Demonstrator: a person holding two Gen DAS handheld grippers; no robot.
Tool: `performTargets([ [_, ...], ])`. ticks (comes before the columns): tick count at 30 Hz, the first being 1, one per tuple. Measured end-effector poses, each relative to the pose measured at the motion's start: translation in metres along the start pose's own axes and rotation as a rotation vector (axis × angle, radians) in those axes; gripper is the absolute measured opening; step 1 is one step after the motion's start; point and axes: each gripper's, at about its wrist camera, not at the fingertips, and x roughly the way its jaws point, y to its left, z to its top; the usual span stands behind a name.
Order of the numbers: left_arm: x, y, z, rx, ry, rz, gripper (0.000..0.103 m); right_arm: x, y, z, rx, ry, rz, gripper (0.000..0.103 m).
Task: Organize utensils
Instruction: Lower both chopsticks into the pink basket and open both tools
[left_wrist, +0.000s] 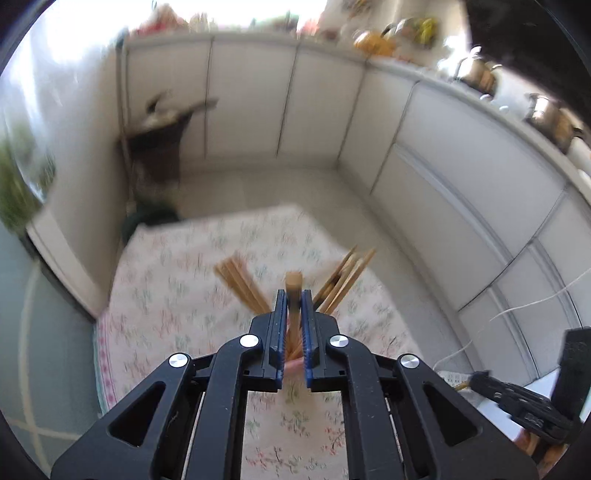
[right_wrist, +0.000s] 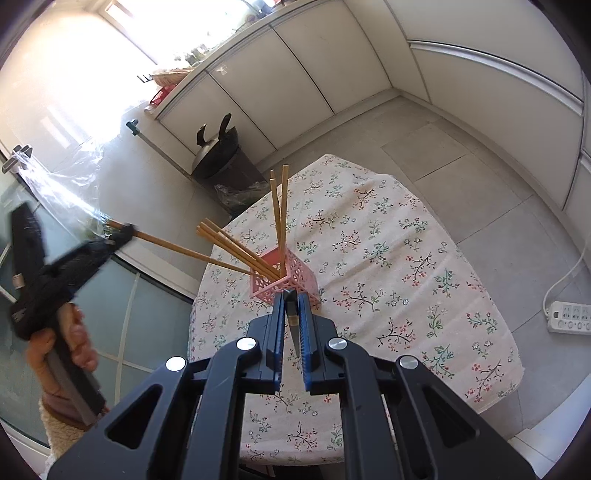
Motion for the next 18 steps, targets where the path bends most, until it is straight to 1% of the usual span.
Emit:
performTargets([
  [2,0.004,0.011,0.001,-0.055,-0.012,0.003,0.010,-0.001,0.002,0.004,0.001,-0.001,0.004,0.008],
  [4,-0.001,0.017,0.002,-0.094,-0.046,-0.007,0.014,-0.005,0.005,0.010,-0.007,-0.011,0.002,0.008],
  [6,-0.008,0.020,0.003,-0.116,-0.081,-0.001,0.020,-0.009,0.011,0.020,-0.016,-0.026,0.005,0.008],
  [8,-0.015,0.022,0.003,-0.137,-0.119,0.009,0.021,-0.013,0.019,0.030,-0.027,-0.037,0.014,0.008],
  [11,-0.026,0.028,0.002,-0.182,-0.163,-0.011,0.022,-0.019,0.034,0.048,-0.048,-0.064,0.018,0.008],
  [13,-0.031,0.031,0.000,-0.194,-0.190,-0.010,0.022,-0.020,0.046,0.061,-0.067,-0.080,0.013,0.008],
  [16,-0.039,0.032,-0.005,-0.187,-0.228,0.025,0.026,-0.020,0.068,0.082,-0.101,-0.105,0.003,0.008],
  [18,-0.044,0.035,-0.008,-0.206,-0.254,0.038,0.028,-0.016,0.078,0.092,-0.115,-0.113,-0.005,0.008],
])
